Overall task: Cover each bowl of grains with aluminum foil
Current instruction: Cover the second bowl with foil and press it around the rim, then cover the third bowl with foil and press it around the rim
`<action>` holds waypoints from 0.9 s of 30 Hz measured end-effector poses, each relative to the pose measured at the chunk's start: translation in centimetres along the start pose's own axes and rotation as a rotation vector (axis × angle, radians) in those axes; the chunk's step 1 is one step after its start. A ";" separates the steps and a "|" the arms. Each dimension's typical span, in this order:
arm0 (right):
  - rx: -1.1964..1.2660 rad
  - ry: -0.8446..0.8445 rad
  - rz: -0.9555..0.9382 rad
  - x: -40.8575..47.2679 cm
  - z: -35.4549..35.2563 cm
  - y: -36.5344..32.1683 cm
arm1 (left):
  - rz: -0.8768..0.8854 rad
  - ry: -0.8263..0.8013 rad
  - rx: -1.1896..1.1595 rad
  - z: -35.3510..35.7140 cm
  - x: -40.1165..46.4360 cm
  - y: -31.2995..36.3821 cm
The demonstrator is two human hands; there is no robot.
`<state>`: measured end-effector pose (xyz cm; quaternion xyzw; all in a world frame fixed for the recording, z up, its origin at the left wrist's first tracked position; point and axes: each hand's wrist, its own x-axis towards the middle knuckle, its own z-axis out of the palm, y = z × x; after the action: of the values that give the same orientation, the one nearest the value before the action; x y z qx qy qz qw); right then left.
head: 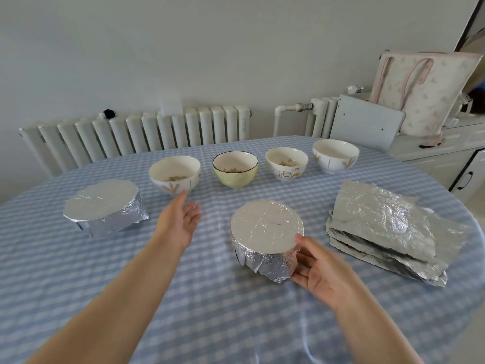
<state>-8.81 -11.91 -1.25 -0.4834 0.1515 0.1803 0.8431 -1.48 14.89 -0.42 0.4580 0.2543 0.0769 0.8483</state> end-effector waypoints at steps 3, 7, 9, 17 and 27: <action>0.001 0.004 -0.003 0.6 1.0 0.2 | -0.032 0.057 -0.025 0.3 3.3 2.5; -0.004 -0.015 0.005 1.9 3.1 0.2 | -0.082 0.106 -0.053 0.3 5.9 4.4; -0.006 -0.021 0.006 2.7 4.3 0.0 | -0.098 0.110 -0.115 0.5 6.3 5.0; -0.088 -0.049 0.029 6.0 8.8 -0.4 | -0.084 0.107 -0.101 0.0 6.5 6.7; -0.070 -0.080 0.120 11.3 16.8 2.1 | 0.149 -0.004 -0.055 0.0 3.8 14.6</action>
<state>1.66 5.48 0.50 -0.4950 0.1399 0.2550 0.8187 3.28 24.61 10.08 0.4525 0.2154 0.1460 0.8529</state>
